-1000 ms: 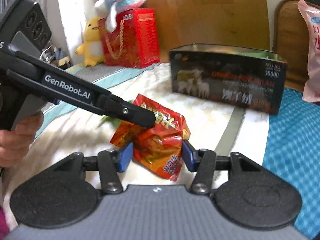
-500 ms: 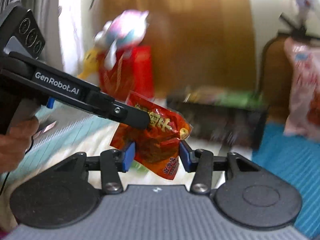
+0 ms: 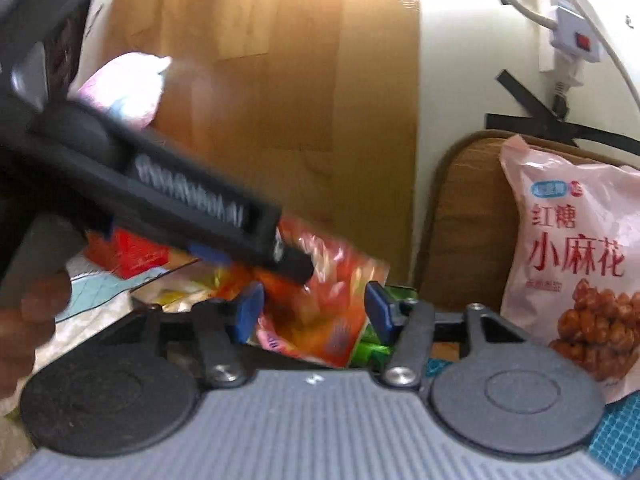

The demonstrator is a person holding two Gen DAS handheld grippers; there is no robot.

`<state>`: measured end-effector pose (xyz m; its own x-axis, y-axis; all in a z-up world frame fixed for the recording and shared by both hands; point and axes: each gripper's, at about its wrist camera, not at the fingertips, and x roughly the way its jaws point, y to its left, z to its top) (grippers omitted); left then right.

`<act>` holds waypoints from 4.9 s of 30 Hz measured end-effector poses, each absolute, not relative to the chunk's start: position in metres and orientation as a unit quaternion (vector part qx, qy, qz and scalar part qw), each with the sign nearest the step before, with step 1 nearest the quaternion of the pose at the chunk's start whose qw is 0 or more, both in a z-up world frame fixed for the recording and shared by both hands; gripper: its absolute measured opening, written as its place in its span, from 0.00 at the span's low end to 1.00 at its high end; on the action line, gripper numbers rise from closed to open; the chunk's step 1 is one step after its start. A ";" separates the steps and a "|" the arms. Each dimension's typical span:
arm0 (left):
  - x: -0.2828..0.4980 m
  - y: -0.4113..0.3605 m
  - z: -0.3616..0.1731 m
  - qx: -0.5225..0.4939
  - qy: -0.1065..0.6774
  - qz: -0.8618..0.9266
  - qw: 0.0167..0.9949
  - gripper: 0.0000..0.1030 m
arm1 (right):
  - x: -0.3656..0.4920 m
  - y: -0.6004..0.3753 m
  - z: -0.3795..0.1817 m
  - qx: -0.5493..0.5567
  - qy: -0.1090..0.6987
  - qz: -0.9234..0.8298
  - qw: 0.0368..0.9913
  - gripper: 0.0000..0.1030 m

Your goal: Organize snacks

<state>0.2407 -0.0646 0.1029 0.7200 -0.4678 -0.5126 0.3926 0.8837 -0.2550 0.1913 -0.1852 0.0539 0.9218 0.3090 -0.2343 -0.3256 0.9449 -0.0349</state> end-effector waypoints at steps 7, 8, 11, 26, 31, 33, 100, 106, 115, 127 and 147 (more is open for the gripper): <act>0.215 -0.022 0.099 -0.091 0.291 -0.230 0.924 0.49 | 0.158 -0.197 0.048 0.024 0.145 0.233 0.961 0.58; 0.209 -0.010 0.100 -0.100 0.291 -0.231 0.923 0.49 | 0.156 -0.196 0.043 0.040 0.174 0.259 0.949 0.58; 0.193 0.025 0.089 -0.109 0.329 -0.203 0.916 0.49 | 0.158 -0.180 0.022 0.063 0.257 0.309 0.914 0.58; 0.121 0.054 0.025 -0.132 0.417 -0.160 0.885 0.44 | 0.110 -0.115 0.002 -0.037 0.317 0.341 0.884 0.52; 0.098 0.045 0.025 -0.126 0.419 -0.178 0.882 0.44 | 0.089 -0.120 0.002 -0.037 0.332 0.331 0.883 0.52; 0.091 0.045 0.024 -0.128 0.419 -0.181 0.880 0.43 | 0.083 -0.119 0.003 -0.042 0.338 0.325 0.882 0.52; 0.062 0.028 0.034 -0.106 0.452 -0.142 0.874 0.35 | 0.045 -0.125 0.000 -0.036 0.322 0.339 0.883 0.54; 0.063 0.028 0.033 -0.106 0.452 -0.142 0.874 0.35 | 0.046 -0.126 0.000 -0.036 0.322 0.340 0.883 0.54; 0.063 0.027 0.033 -0.106 0.452 -0.142 0.874 0.35 | 0.045 -0.126 0.000 -0.033 0.320 0.338 0.884 0.54; 0.066 0.026 0.033 -0.112 0.458 -0.143 0.870 0.33 | 0.037 -0.116 -0.005 -0.087 0.291 0.331 0.893 0.65; 0.084 0.003 0.073 -0.095 0.401 -0.198 0.889 0.30 | 0.058 -0.146 0.026 -0.035 0.198 0.297 0.934 0.42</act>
<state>0.0841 0.0028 0.0731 0.5993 -0.4282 -0.6763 0.2762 0.9036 -0.3274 0.0578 -0.1461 0.0263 0.7457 0.5398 -0.3904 -0.5676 0.8217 0.0520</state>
